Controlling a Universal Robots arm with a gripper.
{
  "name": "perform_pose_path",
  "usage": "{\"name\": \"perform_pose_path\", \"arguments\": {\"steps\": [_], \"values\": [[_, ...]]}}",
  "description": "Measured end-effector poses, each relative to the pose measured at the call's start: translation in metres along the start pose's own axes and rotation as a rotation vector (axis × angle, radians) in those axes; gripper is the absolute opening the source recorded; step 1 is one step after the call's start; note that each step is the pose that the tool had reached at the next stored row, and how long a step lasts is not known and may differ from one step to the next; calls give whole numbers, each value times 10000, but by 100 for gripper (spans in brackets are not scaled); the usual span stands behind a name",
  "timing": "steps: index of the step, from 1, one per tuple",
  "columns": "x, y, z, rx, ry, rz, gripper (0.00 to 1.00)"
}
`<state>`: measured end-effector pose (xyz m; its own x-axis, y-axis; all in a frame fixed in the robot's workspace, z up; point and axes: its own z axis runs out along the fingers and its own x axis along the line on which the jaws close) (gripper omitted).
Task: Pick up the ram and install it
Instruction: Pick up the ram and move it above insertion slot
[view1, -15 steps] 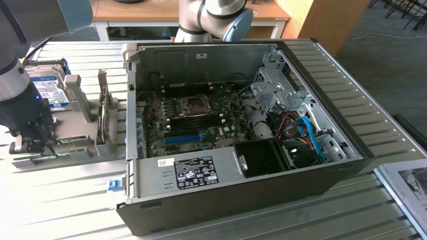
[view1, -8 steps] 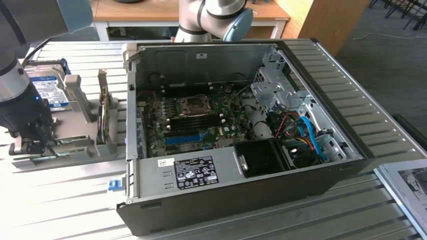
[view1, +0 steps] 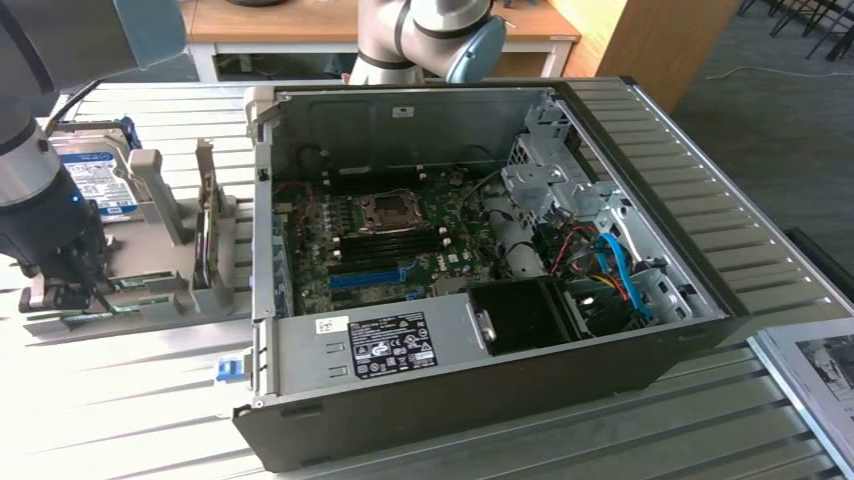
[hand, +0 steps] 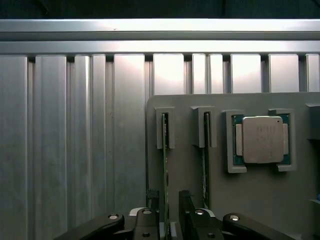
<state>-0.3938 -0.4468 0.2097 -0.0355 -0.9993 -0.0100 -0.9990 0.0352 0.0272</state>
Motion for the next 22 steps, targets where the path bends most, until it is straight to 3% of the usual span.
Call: {"name": "perform_pose_path", "arguments": {"steps": [6,13,22], "values": [[1,-2,68,0,0,0,29],[1,-9,79,3,-2,-1,29],[-4,-156,73,0,0,-1,29]]}}
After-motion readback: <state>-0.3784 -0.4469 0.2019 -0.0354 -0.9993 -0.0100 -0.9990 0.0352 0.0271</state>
